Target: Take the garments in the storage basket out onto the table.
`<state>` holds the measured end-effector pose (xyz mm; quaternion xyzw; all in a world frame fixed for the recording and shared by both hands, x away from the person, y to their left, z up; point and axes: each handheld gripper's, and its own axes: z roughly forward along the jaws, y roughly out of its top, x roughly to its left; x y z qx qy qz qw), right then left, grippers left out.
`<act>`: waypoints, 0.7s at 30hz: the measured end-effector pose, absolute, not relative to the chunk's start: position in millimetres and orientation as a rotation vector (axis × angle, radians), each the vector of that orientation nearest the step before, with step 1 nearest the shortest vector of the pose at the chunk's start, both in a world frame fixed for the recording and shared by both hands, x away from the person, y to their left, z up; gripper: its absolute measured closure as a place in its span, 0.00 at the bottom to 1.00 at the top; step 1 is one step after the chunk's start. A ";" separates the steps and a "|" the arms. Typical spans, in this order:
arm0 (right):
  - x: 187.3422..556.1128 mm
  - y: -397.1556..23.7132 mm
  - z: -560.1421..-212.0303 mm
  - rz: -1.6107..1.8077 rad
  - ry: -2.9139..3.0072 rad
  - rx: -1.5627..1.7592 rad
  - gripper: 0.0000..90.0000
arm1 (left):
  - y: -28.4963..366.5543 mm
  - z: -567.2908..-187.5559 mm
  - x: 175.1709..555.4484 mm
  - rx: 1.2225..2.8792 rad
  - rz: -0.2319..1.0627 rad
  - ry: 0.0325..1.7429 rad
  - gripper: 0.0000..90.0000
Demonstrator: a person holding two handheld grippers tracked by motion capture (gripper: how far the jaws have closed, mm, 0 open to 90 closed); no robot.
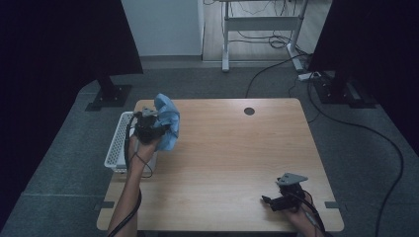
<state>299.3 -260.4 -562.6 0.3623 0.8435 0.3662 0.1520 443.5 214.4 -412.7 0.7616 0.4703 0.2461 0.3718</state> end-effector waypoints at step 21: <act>299.3 -260.5 -562.7 1.051 2.421 1.037 0.05 | 161.0 -420.5 441.3 2.018 0.539 1.101 0.74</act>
